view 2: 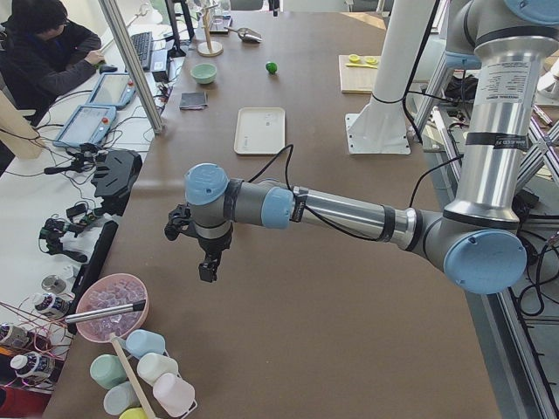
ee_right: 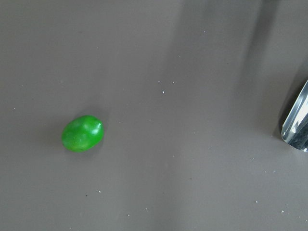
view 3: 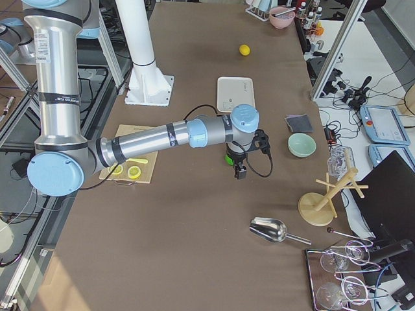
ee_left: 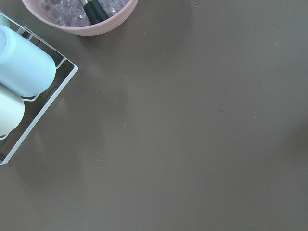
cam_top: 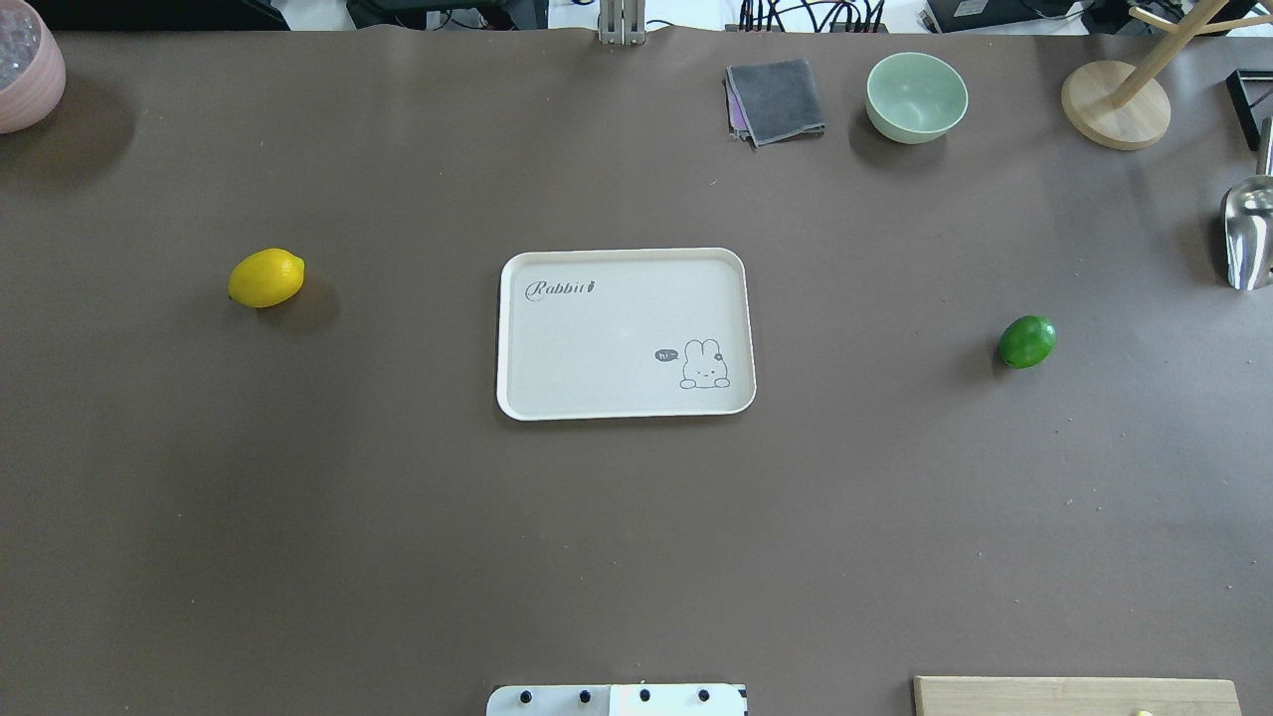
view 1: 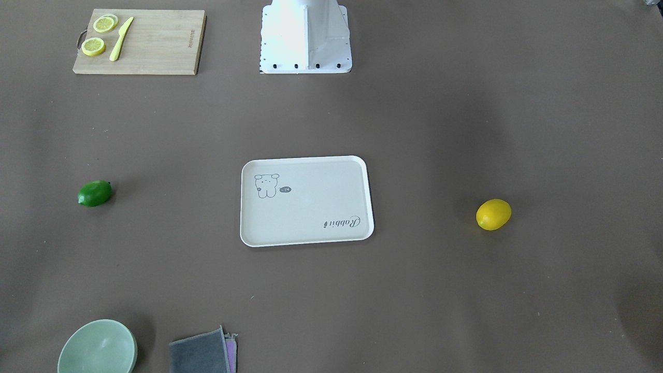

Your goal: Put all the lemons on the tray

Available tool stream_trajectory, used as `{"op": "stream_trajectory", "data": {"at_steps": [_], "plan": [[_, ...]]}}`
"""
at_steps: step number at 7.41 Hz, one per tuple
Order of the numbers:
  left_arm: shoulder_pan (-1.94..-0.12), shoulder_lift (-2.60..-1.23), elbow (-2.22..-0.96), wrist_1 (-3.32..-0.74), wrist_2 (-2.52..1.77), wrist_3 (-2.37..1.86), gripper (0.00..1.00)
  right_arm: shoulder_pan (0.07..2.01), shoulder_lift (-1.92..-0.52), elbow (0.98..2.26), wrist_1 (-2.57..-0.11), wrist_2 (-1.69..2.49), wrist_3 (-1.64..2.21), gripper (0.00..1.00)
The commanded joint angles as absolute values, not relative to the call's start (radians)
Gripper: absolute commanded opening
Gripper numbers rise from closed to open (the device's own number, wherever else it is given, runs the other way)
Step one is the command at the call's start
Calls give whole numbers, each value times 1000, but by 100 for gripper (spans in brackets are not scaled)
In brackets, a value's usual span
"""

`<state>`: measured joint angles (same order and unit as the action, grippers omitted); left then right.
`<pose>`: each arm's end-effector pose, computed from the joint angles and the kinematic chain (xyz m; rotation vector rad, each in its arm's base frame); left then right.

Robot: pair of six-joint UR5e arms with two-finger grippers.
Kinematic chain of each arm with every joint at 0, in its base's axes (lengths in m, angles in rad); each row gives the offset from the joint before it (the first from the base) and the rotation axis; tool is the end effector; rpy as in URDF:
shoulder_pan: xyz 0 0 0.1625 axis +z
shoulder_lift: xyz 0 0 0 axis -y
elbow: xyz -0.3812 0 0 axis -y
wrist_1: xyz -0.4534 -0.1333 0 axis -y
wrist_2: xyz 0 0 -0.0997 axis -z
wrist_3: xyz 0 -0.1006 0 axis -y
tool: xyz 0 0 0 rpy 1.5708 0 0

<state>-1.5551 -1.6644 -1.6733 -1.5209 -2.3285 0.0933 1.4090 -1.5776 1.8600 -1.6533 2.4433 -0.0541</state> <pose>-0.0549 -0.5906 0.5115 0.1685 0.7511 0.1590 -0.0320 -0.5454 0.4609 0.1404 -0.8813 -0.2886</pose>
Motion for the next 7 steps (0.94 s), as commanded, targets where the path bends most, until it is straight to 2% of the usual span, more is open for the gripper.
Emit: {"op": "stream_trajectory", "data": {"at_steps": [1,5,7], "plan": [[-1555,-1664,-1674,-1522,-2329,89,98,1428,-1583,1867,-1652,2441,-55,100],[-1554,-1666,-1669,-1520,-2329,87,98,1468,-1598,1865,-1654,2445,-49,100],[-1555,-1664,-1680,-1523,-2330,87,98,1540,-1671,1975,-1654,2445,-49,100]]}}
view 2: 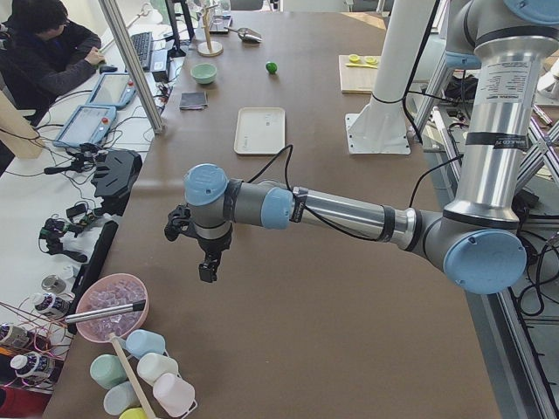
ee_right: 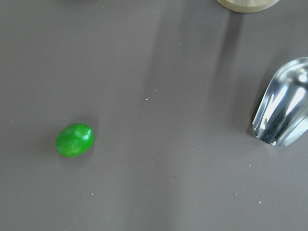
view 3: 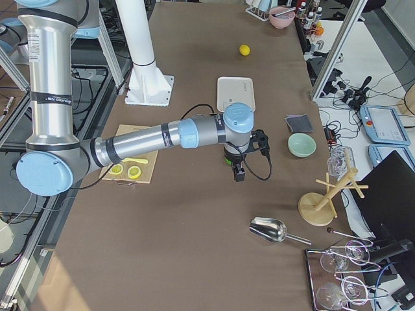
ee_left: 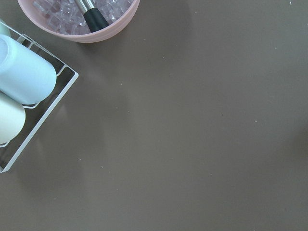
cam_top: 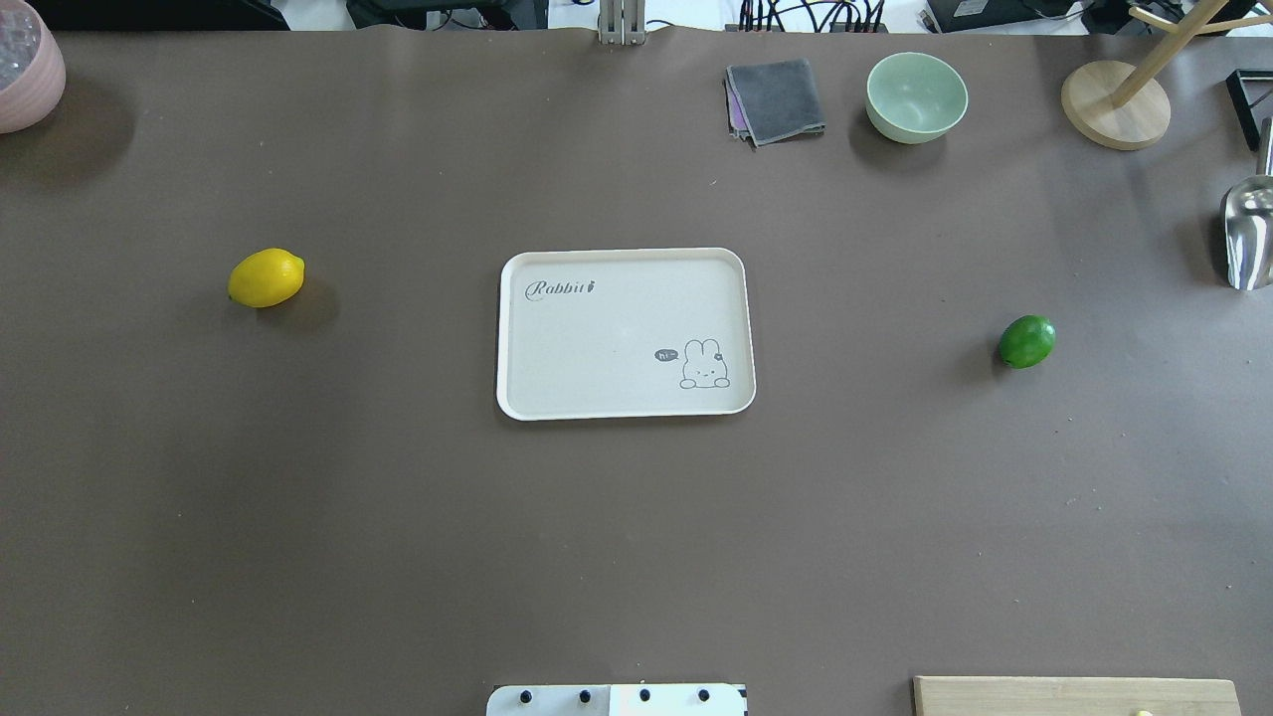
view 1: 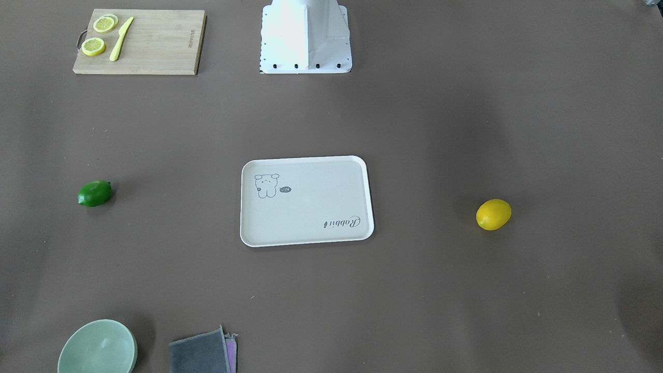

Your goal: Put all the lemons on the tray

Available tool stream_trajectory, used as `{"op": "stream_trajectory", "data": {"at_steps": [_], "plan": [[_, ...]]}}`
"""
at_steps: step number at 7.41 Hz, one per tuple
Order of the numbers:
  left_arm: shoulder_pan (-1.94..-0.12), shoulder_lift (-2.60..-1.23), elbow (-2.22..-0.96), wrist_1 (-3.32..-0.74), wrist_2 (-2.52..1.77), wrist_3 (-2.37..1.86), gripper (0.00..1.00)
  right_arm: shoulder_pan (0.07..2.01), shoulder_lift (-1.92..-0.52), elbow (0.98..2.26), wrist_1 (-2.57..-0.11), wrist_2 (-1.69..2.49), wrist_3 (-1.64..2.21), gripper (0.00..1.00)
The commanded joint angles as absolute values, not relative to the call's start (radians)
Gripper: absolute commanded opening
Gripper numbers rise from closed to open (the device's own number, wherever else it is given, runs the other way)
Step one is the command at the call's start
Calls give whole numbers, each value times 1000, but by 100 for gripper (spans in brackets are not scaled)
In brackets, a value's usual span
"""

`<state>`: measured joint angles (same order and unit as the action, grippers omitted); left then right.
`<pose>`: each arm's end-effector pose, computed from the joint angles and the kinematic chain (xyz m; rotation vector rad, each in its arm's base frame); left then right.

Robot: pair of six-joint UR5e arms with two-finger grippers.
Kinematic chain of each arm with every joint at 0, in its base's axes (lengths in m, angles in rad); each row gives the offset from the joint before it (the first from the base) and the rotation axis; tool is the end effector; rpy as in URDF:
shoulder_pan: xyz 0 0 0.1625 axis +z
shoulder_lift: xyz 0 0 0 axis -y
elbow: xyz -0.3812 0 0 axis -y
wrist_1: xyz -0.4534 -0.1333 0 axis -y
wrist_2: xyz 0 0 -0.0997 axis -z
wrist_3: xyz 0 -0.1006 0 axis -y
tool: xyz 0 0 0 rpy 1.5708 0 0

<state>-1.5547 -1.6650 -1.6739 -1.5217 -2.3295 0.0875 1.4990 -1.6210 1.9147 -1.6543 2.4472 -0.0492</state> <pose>-0.0546 -0.5908 0.5106 0.1681 0.7525 0.1546 0.0181 -0.5285 0.4541 0.1870 -0.8766 -0.2049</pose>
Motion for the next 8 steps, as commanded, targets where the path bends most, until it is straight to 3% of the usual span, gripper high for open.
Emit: {"op": "stream_trajectory", "data": {"at_steps": [1,4,8], "plan": [[-1554,-1664,-1668,-1523,-2329,90,98,1539,-1686,1959,-1654,2442,-54,100],[-1552,-1632,-1663,-1526,-2329,91,98,1539,-1693,1944,-1654,2442,-55,100],[-1552,-1575,-1616,-1753,-2338,48,98,1533,-1703,1942,-1655,2441,-13,100]]}}
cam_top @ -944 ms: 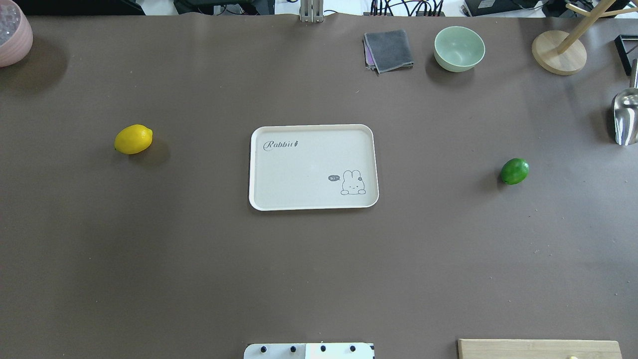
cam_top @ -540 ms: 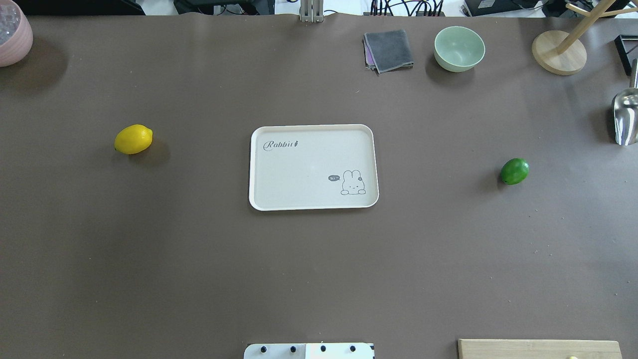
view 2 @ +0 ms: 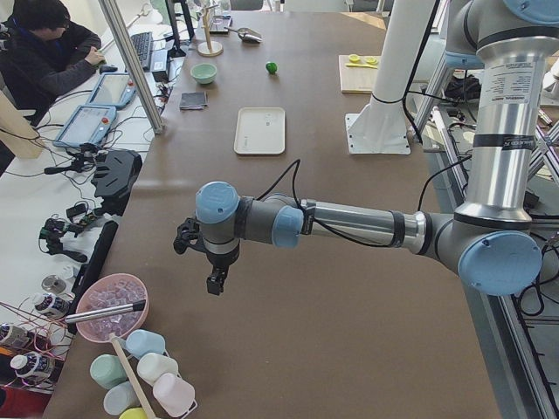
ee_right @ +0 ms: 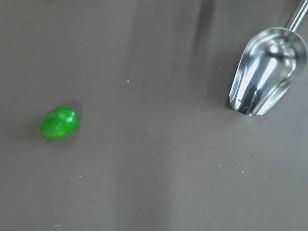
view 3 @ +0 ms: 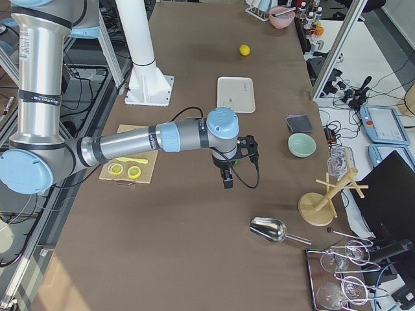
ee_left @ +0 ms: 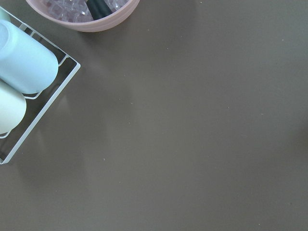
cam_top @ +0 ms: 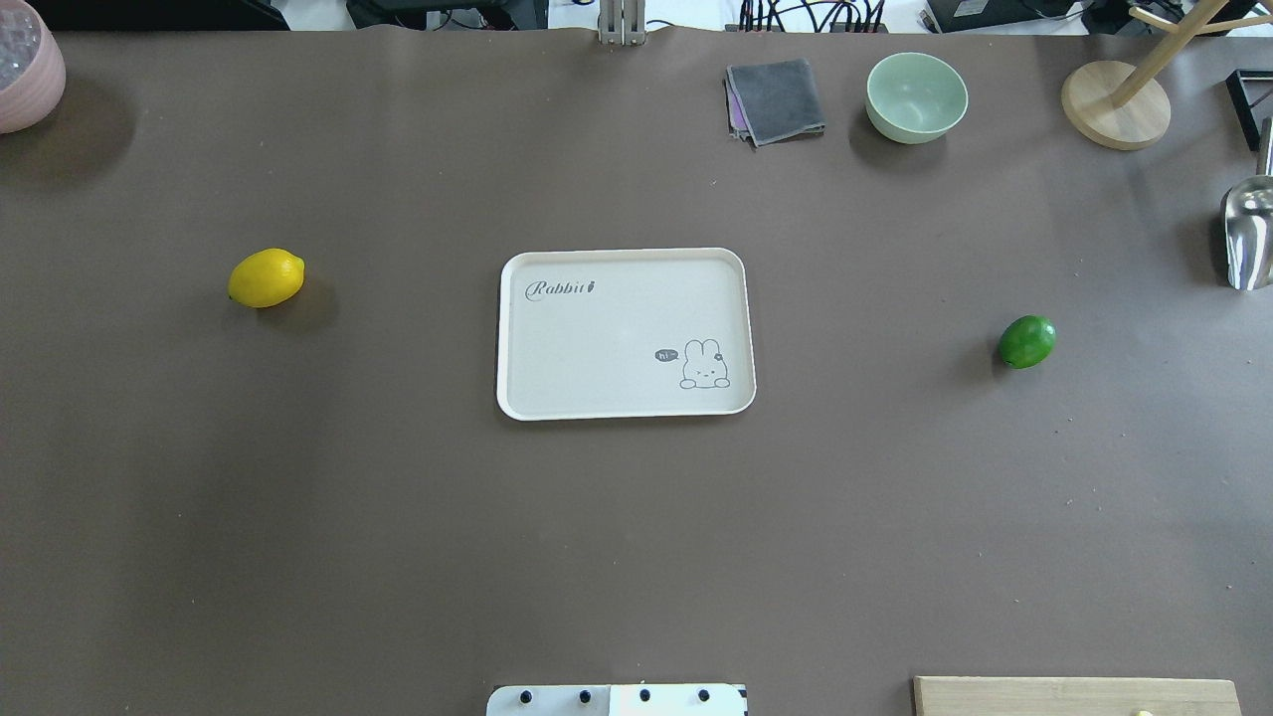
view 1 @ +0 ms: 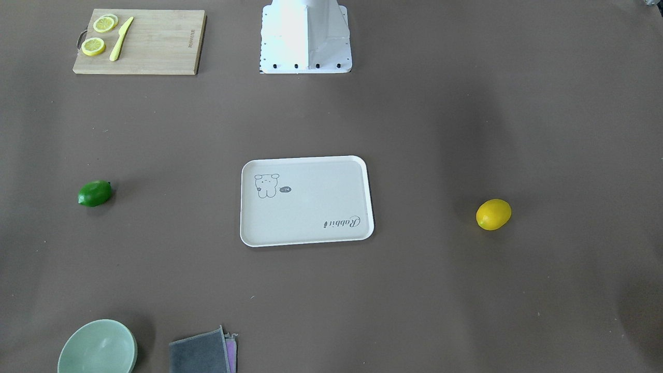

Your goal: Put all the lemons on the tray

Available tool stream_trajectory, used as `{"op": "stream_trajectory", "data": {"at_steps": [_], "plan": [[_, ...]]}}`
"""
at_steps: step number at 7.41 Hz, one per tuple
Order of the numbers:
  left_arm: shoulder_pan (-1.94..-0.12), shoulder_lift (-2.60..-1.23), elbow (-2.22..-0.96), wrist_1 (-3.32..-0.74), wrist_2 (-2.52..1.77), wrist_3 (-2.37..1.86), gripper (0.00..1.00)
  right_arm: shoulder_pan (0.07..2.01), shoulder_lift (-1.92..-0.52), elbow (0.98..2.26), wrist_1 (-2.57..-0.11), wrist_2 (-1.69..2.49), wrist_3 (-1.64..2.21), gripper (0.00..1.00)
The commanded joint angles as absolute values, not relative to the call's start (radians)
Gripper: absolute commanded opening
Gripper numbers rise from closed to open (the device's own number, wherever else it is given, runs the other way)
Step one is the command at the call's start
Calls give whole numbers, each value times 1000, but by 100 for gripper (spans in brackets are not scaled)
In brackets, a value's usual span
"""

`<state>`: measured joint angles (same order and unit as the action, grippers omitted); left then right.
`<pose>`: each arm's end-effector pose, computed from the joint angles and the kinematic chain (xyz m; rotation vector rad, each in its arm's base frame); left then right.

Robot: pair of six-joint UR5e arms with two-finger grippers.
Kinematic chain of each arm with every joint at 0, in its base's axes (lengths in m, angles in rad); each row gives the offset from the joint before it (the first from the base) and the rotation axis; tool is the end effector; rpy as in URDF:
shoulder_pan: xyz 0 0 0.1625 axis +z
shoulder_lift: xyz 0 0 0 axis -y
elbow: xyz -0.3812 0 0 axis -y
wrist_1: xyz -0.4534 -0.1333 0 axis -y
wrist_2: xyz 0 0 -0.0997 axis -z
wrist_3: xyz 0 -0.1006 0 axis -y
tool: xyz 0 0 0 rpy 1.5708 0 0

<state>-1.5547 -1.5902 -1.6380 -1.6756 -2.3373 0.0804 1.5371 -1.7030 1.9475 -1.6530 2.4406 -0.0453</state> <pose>-0.0543 -0.5717 0.5566 0.2066 0.7586 0.1648 0.0396 -0.5002 0.4785 0.1571 -0.8676 -0.1444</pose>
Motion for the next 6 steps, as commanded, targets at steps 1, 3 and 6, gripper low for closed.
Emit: {"op": "stream_trajectory", "data": {"at_steps": [1,3,6], "plan": [[-1528,-1591,-1609,-1788,-2339,29,98,1487,-1694,1942,-1654,2442,42,100],[-1390,-1608,-1602,-1892,-2341,22,98,1375,-1619,1933,-1654,2425,203,100],[-1272,-1711,-1519,-1968,-2356,21,98,1269,-1501,1876,-1654,2401,253,100]]}}
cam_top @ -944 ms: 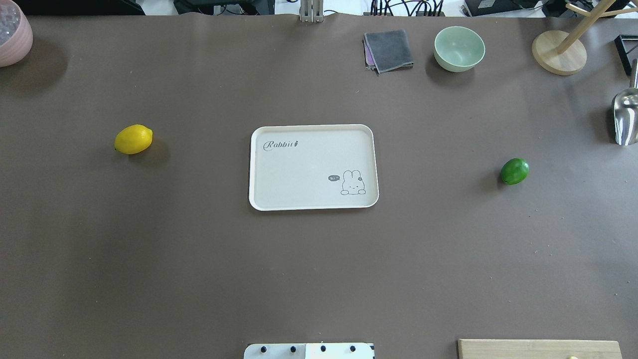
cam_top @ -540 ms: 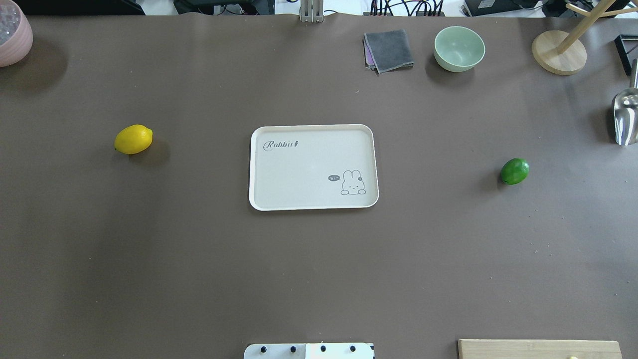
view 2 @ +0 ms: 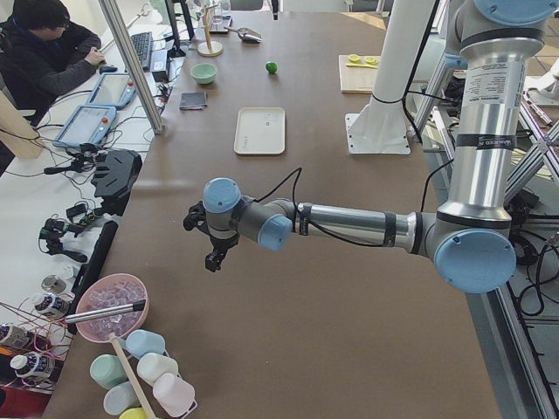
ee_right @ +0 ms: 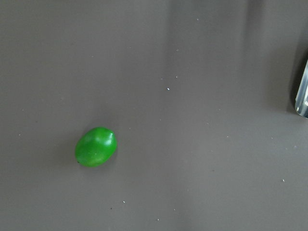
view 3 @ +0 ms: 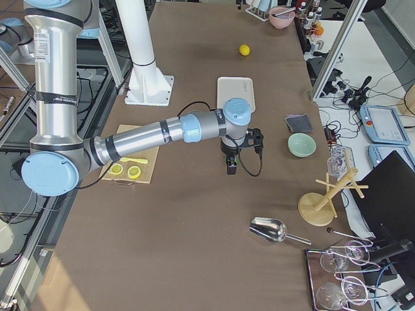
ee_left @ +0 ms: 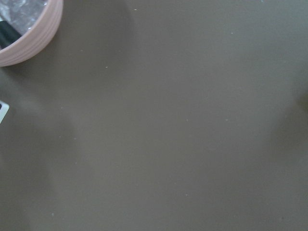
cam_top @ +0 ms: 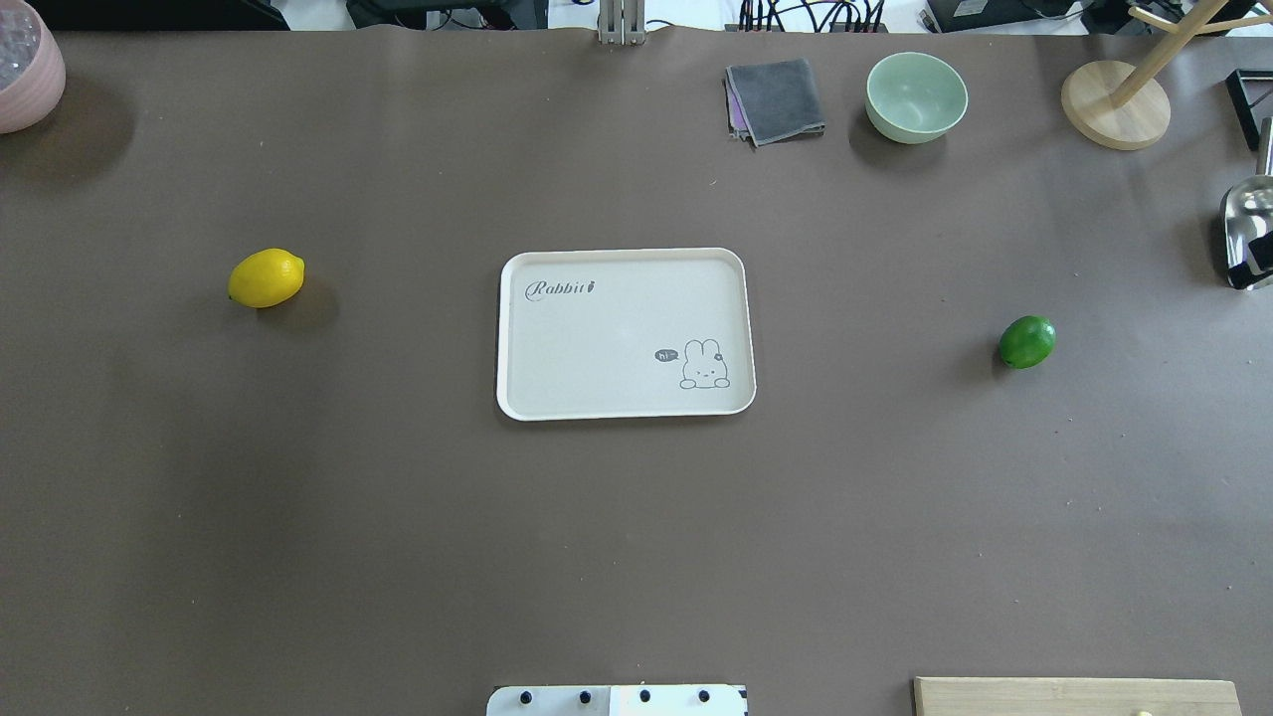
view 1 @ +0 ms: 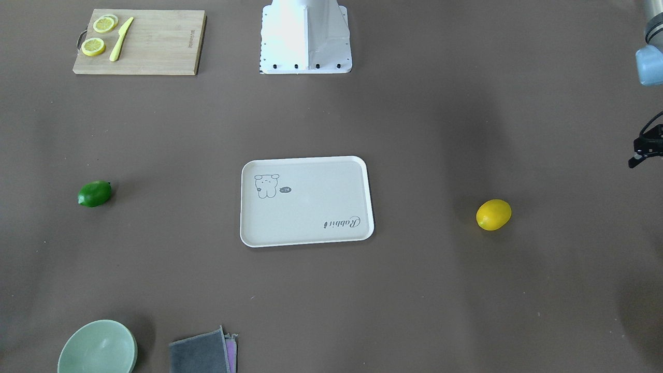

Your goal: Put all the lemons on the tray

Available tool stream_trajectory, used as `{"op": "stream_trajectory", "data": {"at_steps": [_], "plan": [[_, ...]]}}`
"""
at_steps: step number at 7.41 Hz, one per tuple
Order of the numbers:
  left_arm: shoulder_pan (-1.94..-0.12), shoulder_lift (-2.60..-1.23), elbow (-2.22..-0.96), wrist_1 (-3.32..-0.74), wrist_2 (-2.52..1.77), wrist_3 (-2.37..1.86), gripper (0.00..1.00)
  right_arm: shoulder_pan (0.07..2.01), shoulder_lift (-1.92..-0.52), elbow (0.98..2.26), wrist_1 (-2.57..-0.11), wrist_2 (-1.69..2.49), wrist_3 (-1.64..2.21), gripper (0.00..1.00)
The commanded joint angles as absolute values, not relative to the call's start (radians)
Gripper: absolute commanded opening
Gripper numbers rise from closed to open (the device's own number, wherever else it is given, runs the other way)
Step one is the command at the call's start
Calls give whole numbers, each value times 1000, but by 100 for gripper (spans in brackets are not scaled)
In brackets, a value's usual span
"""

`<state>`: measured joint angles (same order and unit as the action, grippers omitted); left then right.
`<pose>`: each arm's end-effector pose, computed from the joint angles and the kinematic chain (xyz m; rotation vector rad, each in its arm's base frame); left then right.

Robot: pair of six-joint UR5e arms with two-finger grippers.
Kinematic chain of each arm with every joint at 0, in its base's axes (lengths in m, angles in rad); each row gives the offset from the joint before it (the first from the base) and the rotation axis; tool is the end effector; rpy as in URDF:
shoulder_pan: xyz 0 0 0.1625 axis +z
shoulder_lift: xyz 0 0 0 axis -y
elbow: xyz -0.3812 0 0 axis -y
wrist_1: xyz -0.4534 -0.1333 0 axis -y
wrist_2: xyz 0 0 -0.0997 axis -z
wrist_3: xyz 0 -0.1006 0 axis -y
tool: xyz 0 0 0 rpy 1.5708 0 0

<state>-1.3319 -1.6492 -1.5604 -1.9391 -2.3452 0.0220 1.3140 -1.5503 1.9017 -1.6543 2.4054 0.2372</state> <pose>0.0815 -0.6007 0.5348 0.3314 0.8073 0.4131 -0.0822 -0.5445 0.4263 0.0417 -0.8661 -0.1301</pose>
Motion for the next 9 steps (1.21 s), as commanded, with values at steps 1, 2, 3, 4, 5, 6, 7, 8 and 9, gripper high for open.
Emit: {"op": "stream_trajectory", "data": {"at_steps": [1,2,3,4,5,6,7,8,9], "plan": [[-1211,-1765,-1514,-1970,-2370,-13,98,1235,-1447,1852,-1654,2401,253,100],[-1160,-1805,-1520,-1973,-2370,-140,98,1194,-1422,1842,-1654,2399,253,100],[-1108,-1859,-1508,-1985,-2370,-203,98,1177,-1411,1844,-1652,2399,253,100],[-1059,-1888,-1505,-1988,-2368,-224,98,1167,-1395,1842,-1654,2398,253,100],[-1019,-1894,-1505,-1990,-2364,-225,98,1166,-1394,1841,-1654,2398,253,100],[-994,-1894,-1496,-2003,-2359,-225,98,1161,-1394,1841,-1654,2393,253,100],[-985,-1905,-1462,-2034,-2358,-222,98,1157,-1394,1841,-1654,2382,253,100],[-985,-1922,-1433,-2045,-2338,-222,98,1154,-1394,1841,-1654,2382,253,100],[-985,-1945,-1431,-2037,-2280,-224,98,1149,-1394,1841,-1654,2381,255,100]]}}
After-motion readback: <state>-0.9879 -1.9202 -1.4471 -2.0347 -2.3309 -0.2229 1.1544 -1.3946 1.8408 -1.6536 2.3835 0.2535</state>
